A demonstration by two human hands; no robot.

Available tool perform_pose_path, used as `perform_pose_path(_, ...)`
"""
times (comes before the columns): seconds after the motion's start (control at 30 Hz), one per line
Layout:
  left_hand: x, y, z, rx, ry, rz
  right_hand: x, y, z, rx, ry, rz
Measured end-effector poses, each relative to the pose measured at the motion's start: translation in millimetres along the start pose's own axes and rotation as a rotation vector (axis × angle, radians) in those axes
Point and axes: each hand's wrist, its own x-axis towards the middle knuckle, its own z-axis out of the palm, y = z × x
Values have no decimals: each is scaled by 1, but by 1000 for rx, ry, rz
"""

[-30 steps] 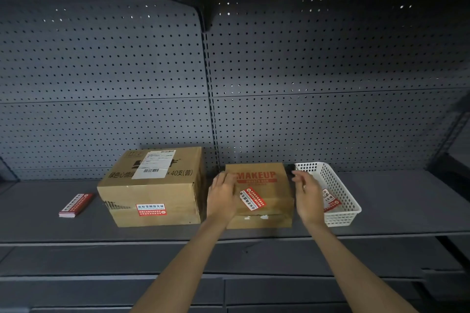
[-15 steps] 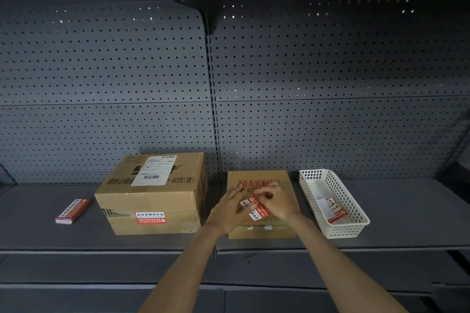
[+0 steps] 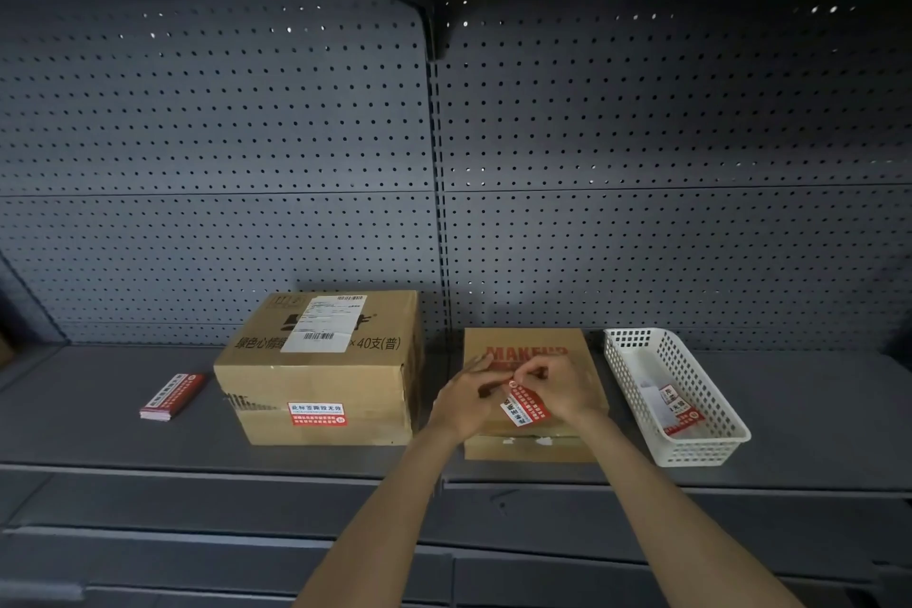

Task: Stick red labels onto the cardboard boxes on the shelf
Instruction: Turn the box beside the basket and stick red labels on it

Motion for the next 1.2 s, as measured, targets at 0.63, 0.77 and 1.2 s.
perform_pose_path(0.63, -1, 2, -7, -171, 65, -27, -16, -3, -27, 398, -49, -40)
perform_pose_path(0.77, -6, 1, -10, -235, 46, -9, -26, 3, -38, 190, -116, -74)
perform_pose_path(1.2, -7, -2, -10, -260, 104, 104, -35, 14, -31, 128, -24, -118)
